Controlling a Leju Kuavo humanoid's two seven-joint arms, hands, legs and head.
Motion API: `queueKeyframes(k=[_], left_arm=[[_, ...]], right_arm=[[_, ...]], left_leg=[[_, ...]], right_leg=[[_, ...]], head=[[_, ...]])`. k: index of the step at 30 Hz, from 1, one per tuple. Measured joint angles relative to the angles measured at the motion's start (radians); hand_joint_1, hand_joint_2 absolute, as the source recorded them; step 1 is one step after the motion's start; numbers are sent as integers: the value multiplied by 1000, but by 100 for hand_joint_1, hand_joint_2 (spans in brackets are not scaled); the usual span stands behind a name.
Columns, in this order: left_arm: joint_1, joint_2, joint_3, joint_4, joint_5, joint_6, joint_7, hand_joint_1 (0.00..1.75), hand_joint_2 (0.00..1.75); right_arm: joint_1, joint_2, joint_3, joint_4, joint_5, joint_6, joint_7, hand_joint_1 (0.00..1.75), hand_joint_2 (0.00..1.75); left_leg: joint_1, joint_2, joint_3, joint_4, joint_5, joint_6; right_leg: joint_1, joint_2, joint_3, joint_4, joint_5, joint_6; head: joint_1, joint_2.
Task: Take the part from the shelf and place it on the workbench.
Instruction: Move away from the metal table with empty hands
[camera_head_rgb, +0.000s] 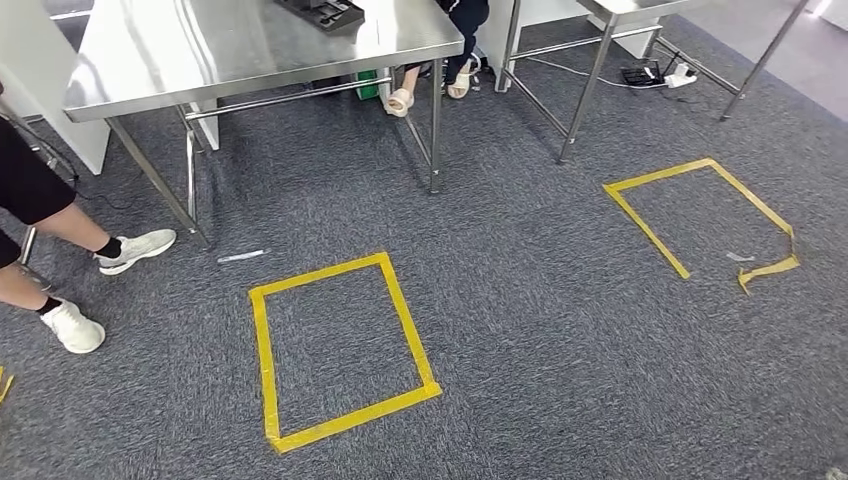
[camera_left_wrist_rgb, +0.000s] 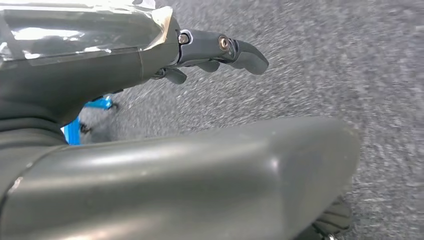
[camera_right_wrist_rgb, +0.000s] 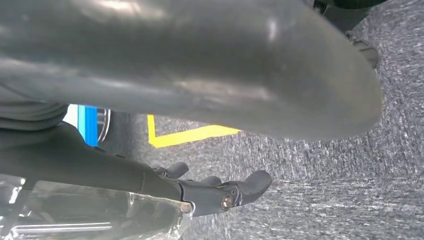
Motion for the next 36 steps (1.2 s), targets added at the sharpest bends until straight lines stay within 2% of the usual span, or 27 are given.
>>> queueKeyframes(k=[1, 3, 5, 6, 7, 9, 11, 12, 13, 14, 16, 17, 18, 20, 21, 22, 23, 25, 26, 27, 28, 29, 30, 32, 33, 34, 36], left_arm=[[0, 0, 0, 0, 0, 0, 0, 0, 0], [-1, 0, 0, 0, -2, 0, -1, 0, 0], [-1, 0, 0, 0, -3, -1, -2, 0, 0], [-2, 0, 0, 0, -4, -1, -3, 0, 0], [-2, 0, 0, 0, -6, -1, -3, 0, 0], [-2, 0, 0, 0, -9, -1, -4, 0, 0], [-1, 0, 0, 0, -11, -1, -4, 0, 0], [-1, -1, 0, 0, -11, -1, -4, 0, 0], [-1, -1, 0, 0, -11, -1, -4, 0, 0], [-2, -1, -1, 0, -11, -1, -4, 0, 0], [-2, -1, 0, 0, -11, -1, -4, 0, 0], [-2, -1, 0, -1, -11, 0, -4, 0, 0], [-2, -1, 0, -1, -11, 0, -4, 0, 0], [-4, -1, -1, -1, -11, 0, -4, 0, 0], [-6, -1, -1, -1, -11, 0, -4, 0, 0], [-7, -1, -1, -1, -11, 0, -4, 0, 0], [-7, -2, -1, -1, -10, 1, -4, 0, 0], [-4, -1, 0, -1, -8, 1, -4, 0, 0], [-2, -1, 0, -1, -7, 2, -4, 0, 0], [0, -2, 0, 0, -6, 2, -3, 0, 0], [0, -2, 0, 0, -6, 2, -3, 0, 0], [0, -2, 0, 0, -6, 3, -3, 0, 0], [0, -2, 0, 0, -5, 3, -3, 0, 0], [0, -1, 0, 0, -4, 4, -2, 0, 0], [0, -2, 0, 0, -4, 4, -2, 0, 0], [-1, -2, 0, 0, -3, 4, -2, 0, 0], [-2, -4, 0, 0, -2, 5, 0, 0, 0]], right_arm=[[-2, 0, 0, 0, 0, 0, 0, 0, 0], [-4, 1, 0, 0, 1, -1, -1, 0, 0], [-2, -1, 0, 0, 2, -2, -1, 0, 0], [0, -1, 0, 0, 2, -2, -1, 0, 0], [1, -2, 0, 0, 3, -2, -1, 0, 0], [-3, -2, 0, 0, 3, -2, 0, 0, 0], [-6, -2, 0, 0, 3, -2, 0, 0, 0], [-5, -2, 0, 1, 3, -2, 0, 0, 0], [-3, -3, 0, 1, 3, -2, 0, 0, 0], [-2, -4, 0, 1, 4, -2, 0, 0, 0], [-3, -4, 0, 1, 4, -2, 1, 0, 0], [-5, -3, 0, 1, 4, -2, 1, 0, 0], [-6, -2, 0, 1, 4, -2, 0, 0, 0], [-7, -3, 0, 1, 5, -3, 0, 0, 0], [-6, -3, 0, 1, 5, -3, 0, 0, 0], [-5, -3, 0, 1, 7, -3, 0, 0, 0], [-5, -3, 0, 1, 8, -2, 0, 0, 0], [-6, -1, -1, 1, 11, -2, 0, 0, 0], [-7, 0, -1, 1, 11, -1, 0, 0, 0], [-6, 0, -1, 1, 11, -1, 0, 0, 0], [-5, 0, -1, 1, 11, -1, 0, 0, 0], [-4, 0, -1, 1, 11, -1, 0, 0, 0], [-4, 0, -1, 1, 11, -1, 0, 0, 0], [-6, 1, -1, 1, 11, -1, 0, 0, 0], [-7, 1, -1, 1, 11, -1, 1, 0, 0], [-7, 1, -1, 1, 12, -1, 1, 0, 0], [-5, 0, -1, 1, 12, -1, 2, 0, 0]], left_leg=[[2, -21, 25, -61, 21, 2], [0, -46, 46, -117, 28, 6], [-4, -26, 49, -124, 28, 15], [-4, -15, 52, -127, 31, 22], [-2, -2, 55, -131, 34, 29], [-2, 26, 57, -135, 37, 36], [-2, 57, 56, -134, 36, 38], [-2, 71, 56, -134, 35, 37], [0, 83, 57, -134, 34, 35], [2, 94, 59, -134, 32, 32], [0, 114, 67, -134, 26, 22], [-2, 123, 71, -134, 23, 14], [-5, 132, 77, -135, 20, 7], [-6, 149, 88, -142, 17, -7], [-3, 145, 92, -141, 14, -13], [0, 130, 90, -132, 3, -18], [2, 103, 75, -96, -24, -21], [2, 50, 14, 36, -96, -18], [1, 37, -22, 108, -125, -17], [1, 32, -47, 151, -134, -15], [1, 31, -55, 157, -122, -13], [1, 28, -44, 123, -90, -10], [2, 18, -19, 61, -49, -6], [2, -28, 34, -67, 10, 2], [1, -44, 49, -101, 20, 4], [-2, -50, 53, -115, 21, 7], [-6, -28, 55, -122, 27, 17]], right_leg=[[3, 13, -4, 5, -1, 2], [5, 34, -19, 11, -1, 11], [2, 50, -33, 12, 2, 24], [1, 39, -41, 20, -2, 29], [2, 17, -53, 42, -14, 31], [2, -39, -104, 145, -63, 29], [-2, -60, -165, 266, -107, 32], [-5, -65, -177, 290, -110, 39], [-9, -69, -167, 271, -96, 49], [-13, -79, -137, 213, -71, 61], [-15, -125, -63, 72, -20, 73], [-14, -144, -40, 31, -4, 70], [-11, -155, -34, 16, 2, 62], [-7, -138, -37, 19, 5, 42], [-11, -126, -38, 17, 6, 34], [-16, -115, -37, 16, 9, 27], [-19, -103, -35, 14, 11, 17], [-16, -80, -38, 14, 15, 3], [-12, -66, -39, 14, 16, -3], [-8, -53, -39, 14, 16, -4], [-5, -39, -38, 15, 16, -5], [-4, -25, -37, 15, 16, -5], [-3, -11, -36, 16, 16, -5], [1, 13, -37, 20, 16, -1], [2, 23, -41, 21, 17, 3], [2, 33, -46, 22, 19, 10], [-1, 48, -58, 20, 24, 24]], head=[[0, 0], [1, 0], [1, 0], [1, 0], [4, 0], [9, 0], [11, 0], [11, 0], [11, 0], [11, 0], [13, 0], [12, 0], [11, 0], [9, 0], [7, 0], [5, 0], [3, 0], [-2, 0], [-3, 0], [-3, 0], [-3, 0], [-3, 0], [-3, 0], [-2, 0], [-2, 0], [-2, 0], [-2, 0]])
